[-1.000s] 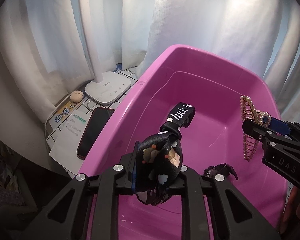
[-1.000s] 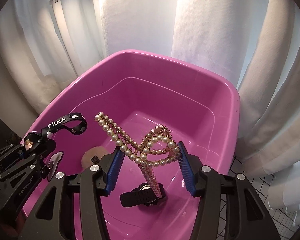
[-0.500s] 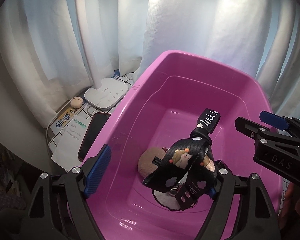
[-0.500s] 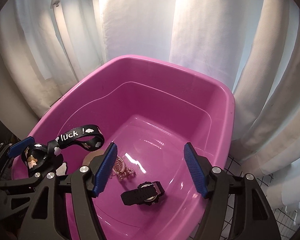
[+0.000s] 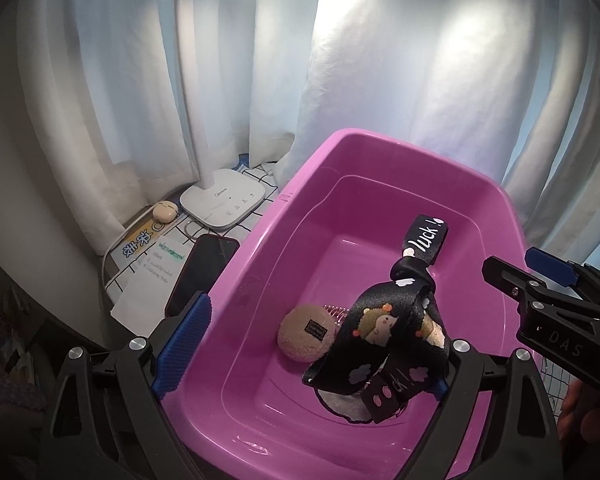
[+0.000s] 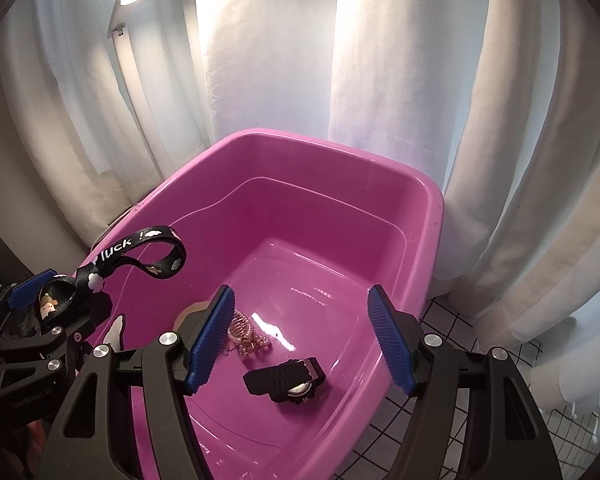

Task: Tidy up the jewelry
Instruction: 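Move both tools back over the table toward the pink headband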

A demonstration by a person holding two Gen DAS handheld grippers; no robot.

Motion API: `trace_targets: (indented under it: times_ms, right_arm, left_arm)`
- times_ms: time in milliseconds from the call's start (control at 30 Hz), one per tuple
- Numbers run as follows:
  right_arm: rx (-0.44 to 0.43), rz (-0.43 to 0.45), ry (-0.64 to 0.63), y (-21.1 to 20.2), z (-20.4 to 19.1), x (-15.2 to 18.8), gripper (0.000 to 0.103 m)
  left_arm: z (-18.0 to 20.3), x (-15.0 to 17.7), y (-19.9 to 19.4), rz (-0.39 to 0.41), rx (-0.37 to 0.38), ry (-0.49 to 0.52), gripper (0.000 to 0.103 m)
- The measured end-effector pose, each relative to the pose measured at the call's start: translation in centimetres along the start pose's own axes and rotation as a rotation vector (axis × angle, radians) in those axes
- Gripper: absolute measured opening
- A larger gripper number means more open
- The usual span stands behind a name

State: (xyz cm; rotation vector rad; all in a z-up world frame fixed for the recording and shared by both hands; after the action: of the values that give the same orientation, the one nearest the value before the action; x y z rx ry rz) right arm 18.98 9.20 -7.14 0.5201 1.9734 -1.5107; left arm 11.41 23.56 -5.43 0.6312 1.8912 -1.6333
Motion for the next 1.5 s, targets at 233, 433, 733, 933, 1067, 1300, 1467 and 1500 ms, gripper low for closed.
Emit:
trace_targets:
  times_ms: [233,433,733,933,1067,1300,1467,1500]
  right_arm:
    - [-0.016,0.042,0.007,-2.8,0.6,0.4,0.066]
    - [-0.011,0.086,0.032,-6.2,2.4,1.4,0.066]
    - [0.028,0.135,0.128,-11.6,8.4,5.0,0.066]
    - [0.119,0.16,0.243,-15.4,15.6,8.0,0.066]
    - [0.196,0.169,0.32,-17.9,20.6,10.5,0.066]
    - [0.287,0.146,0.449,-20.9,27.7,16.1,0.067]
    - [0.303,0.112,0.51,-21.2,30.2,19.0,0.067]
    - [0.301,0.111,0.519,-21.3,30.5,19.4,0.067]
  left_arm:
    - [0.5,-0.2,-1.9,0.039,0.005,0.0,0.089]
    - [1.5,-0.2,-4.0,0.076,0.027,0.005,0.09]
    - [4.6,0.2,-6.3,0.103,0.087,0.031,0.091]
    - [8.3,0.4,-8.0,0.129,0.152,0.08,0.091]
    - [11.4,0.6,-8.9,0.139,0.214,0.117,0.092]
    - [17.7,1.6,-10.2,0.15,0.318,0.22,0.094]
    - [20.8,2.3,-9.6,0.127,0.347,0.277,0.094]
    - [21.1,2.3,-9.3,0.12,0.349,0.279,0.094]
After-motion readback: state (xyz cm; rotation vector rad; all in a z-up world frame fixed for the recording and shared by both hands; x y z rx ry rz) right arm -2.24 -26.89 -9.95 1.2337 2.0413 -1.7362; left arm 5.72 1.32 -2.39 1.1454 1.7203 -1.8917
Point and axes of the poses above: each gripper's, at about its wrist camera, not at the fingertips, and y roughly the way its jaws point, z to its right, x to its underside, the point moved 6 cm from there along y, roughly the way its jaws point, and after that the axes turned 14 degrees about y, right-handed, at the moved point
